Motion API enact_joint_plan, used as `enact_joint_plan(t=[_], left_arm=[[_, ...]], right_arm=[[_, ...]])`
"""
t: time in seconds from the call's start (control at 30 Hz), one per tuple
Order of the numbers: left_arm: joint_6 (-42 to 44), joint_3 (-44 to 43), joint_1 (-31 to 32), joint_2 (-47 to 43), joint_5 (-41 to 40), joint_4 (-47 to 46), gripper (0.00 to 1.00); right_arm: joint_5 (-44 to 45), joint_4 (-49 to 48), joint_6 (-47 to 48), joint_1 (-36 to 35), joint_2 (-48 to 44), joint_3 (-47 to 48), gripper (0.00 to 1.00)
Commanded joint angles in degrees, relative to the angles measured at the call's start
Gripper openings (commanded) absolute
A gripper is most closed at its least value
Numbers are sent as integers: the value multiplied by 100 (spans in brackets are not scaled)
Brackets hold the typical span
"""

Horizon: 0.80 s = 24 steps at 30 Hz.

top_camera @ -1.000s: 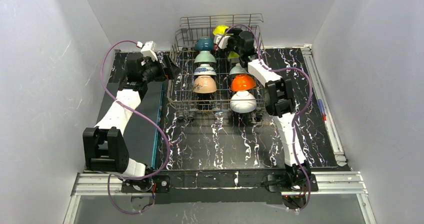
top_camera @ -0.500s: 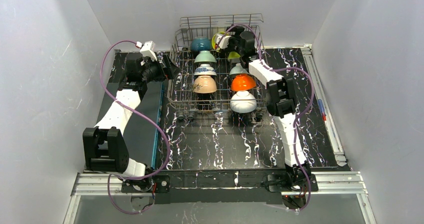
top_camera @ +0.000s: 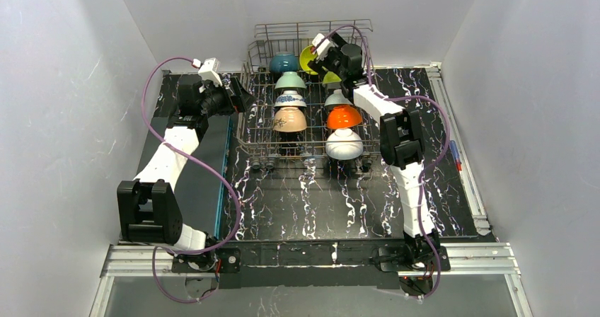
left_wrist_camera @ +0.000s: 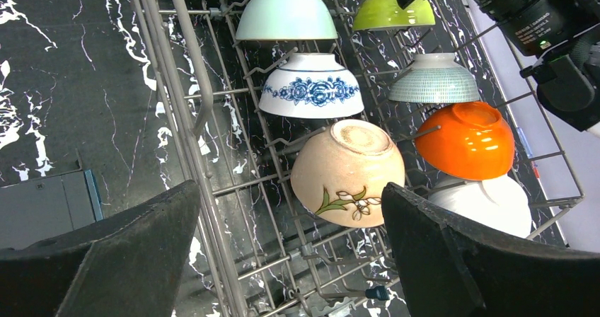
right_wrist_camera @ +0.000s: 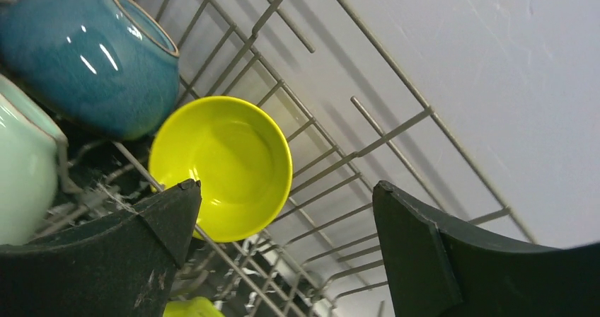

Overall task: Load the bowls into the dish rack
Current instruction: Place the bowl in the dish rack, then adjust the bowl in the dish rack.

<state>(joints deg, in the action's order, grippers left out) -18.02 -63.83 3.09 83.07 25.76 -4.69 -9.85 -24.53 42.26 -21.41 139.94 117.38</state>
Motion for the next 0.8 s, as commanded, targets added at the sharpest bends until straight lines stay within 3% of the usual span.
enact_joint_plan(t=[0.0,0.37,0.53,0.77], left_arm=[[4,-179,-36,-27,26,-76,98],[67,-254,-21,-92,-9,48,97],[217,-435,-22,-81,-36,272,93],[487,-711,-24,-43,-674,999,89]], right_arm=[[373,63,-1740,-21,-502,308,99],[206,1405,-4835,285,229,1852,99],[339,1504,-5125,359,127,1617,99],[303,1961,-5489,458,544,2007,99]])
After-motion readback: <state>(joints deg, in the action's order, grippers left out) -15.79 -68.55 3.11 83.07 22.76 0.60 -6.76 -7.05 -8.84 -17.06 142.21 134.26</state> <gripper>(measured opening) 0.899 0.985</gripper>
